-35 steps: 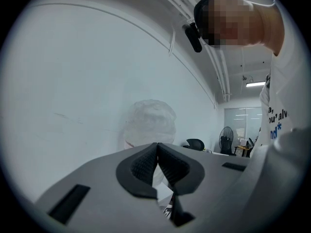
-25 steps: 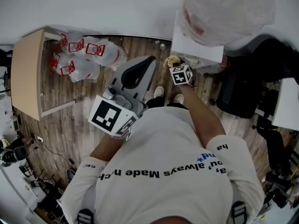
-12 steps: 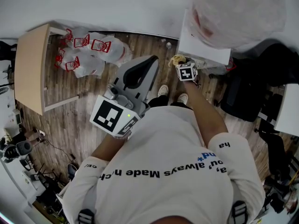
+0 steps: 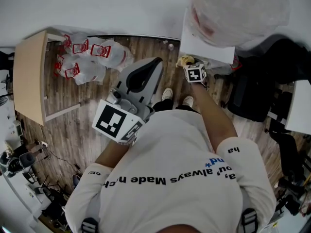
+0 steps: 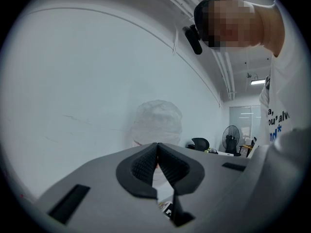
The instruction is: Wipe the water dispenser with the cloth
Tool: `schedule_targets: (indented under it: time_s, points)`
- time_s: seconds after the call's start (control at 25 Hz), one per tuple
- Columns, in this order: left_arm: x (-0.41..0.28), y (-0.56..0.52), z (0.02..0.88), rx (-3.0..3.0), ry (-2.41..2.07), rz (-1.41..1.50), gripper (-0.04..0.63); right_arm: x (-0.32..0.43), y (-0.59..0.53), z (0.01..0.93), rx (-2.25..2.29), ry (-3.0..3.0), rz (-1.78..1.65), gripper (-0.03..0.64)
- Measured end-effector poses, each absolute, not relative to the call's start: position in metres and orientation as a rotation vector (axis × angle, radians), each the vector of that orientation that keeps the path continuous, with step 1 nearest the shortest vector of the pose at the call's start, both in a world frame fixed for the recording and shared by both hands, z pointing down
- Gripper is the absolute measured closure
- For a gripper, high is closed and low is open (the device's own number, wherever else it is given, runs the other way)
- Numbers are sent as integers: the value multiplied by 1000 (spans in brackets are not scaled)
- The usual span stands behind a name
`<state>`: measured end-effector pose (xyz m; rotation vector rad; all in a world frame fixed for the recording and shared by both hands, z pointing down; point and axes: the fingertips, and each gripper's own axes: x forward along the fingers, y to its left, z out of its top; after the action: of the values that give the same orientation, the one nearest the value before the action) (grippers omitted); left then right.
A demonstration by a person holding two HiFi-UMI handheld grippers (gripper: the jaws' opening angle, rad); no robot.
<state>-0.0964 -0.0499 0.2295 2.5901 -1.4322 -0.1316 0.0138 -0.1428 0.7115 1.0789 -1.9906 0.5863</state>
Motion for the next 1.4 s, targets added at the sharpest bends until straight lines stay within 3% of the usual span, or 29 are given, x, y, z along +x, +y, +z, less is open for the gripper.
schedule_targets:
  time_s: [1.4]
  points:
    - [-23,-67,230,2676,-1248,-142,576,159,-147,709,1294,-1836,657,555]
